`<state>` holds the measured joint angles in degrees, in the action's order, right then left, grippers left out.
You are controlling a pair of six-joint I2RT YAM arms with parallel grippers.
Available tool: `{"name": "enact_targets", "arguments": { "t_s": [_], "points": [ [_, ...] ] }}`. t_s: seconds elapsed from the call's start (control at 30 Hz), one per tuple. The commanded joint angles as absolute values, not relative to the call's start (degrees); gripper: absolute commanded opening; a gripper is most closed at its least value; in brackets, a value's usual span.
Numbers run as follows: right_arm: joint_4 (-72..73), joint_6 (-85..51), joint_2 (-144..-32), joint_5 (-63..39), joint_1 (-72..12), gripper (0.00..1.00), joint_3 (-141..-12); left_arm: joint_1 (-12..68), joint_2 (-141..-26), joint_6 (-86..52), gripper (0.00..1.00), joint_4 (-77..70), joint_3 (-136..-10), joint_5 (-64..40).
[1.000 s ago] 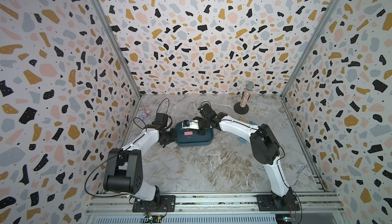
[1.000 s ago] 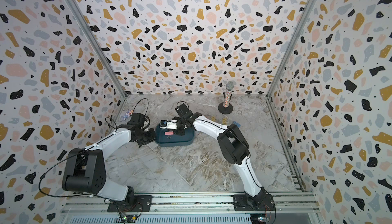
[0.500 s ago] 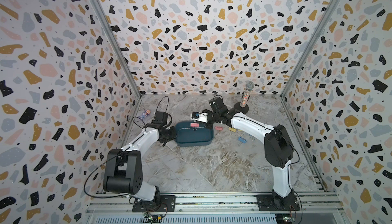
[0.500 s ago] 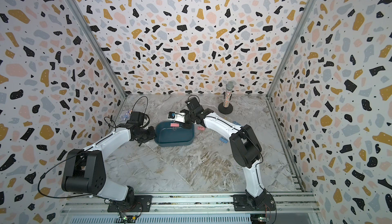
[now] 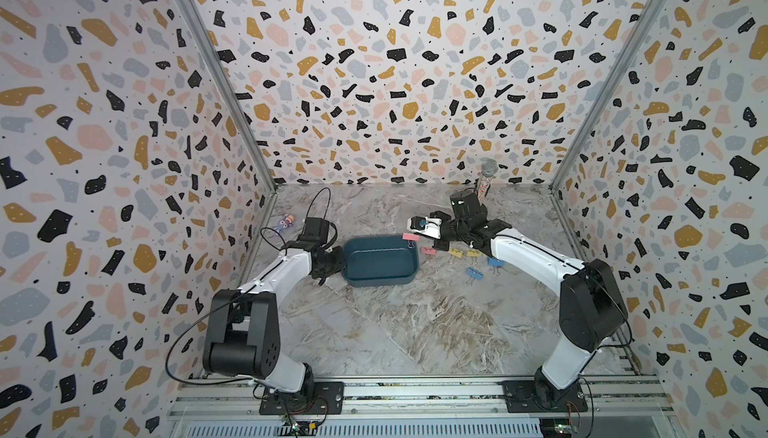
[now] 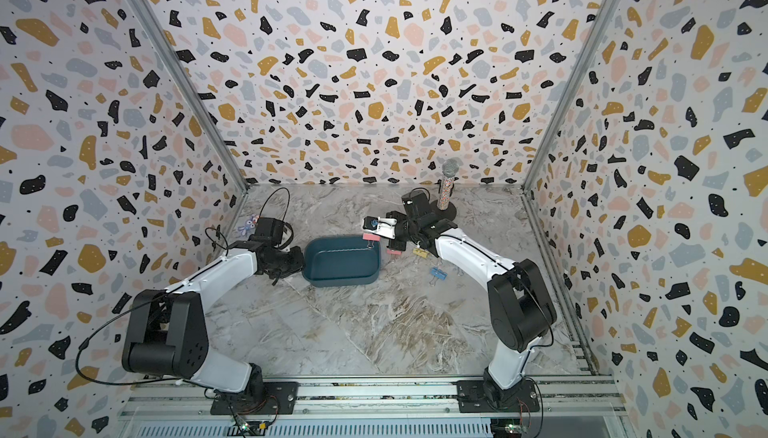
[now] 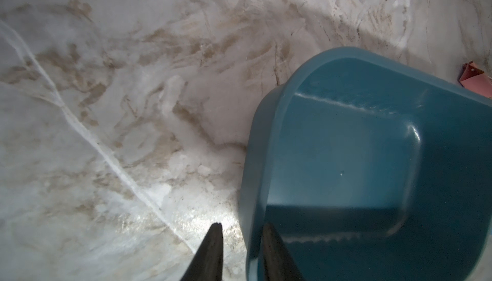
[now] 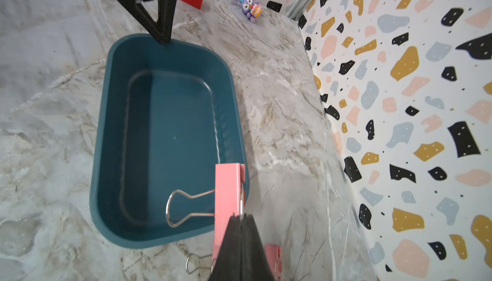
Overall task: Take out the binder clips from the storage box
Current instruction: Pick up the binder clip from the storage box, then place the binder clip at the center of the board.
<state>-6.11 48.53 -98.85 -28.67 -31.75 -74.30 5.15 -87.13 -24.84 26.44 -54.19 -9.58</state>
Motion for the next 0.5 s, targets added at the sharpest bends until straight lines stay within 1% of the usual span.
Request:
{"name": "enact_targets", "arguments": {
  "t_s": [0.0, 0.23, 0.37, 0.47],
  "points": [
    [-5.0, 50.1, -95.5, -28.1, -31.1, 0.0, -72.2, 5.2, -87.2, -25.0, 0.29, 24.2, -54.8, -10.1],
    [-4.8, 51.5, -91.4, -24.8, -30.3, 0.0, -66.0, 5.2, -85.8, -26.4, 0.29, 22.0, -53.3, -9.5],
    [-0.9, 52.0, -89.1, -22.9, -30.2, 0.0, -60.8, 5.2, -85.8, -27.2, 0.29, 20.3, -52.3, -9.7],
    [-2.1, 52.9, -87.4, -22.0, -30.1, 0.0, -58.6, 5.2, -85.8, -28.2, 0.3, 18.8, -51.7, -10.3]
  ]
}}
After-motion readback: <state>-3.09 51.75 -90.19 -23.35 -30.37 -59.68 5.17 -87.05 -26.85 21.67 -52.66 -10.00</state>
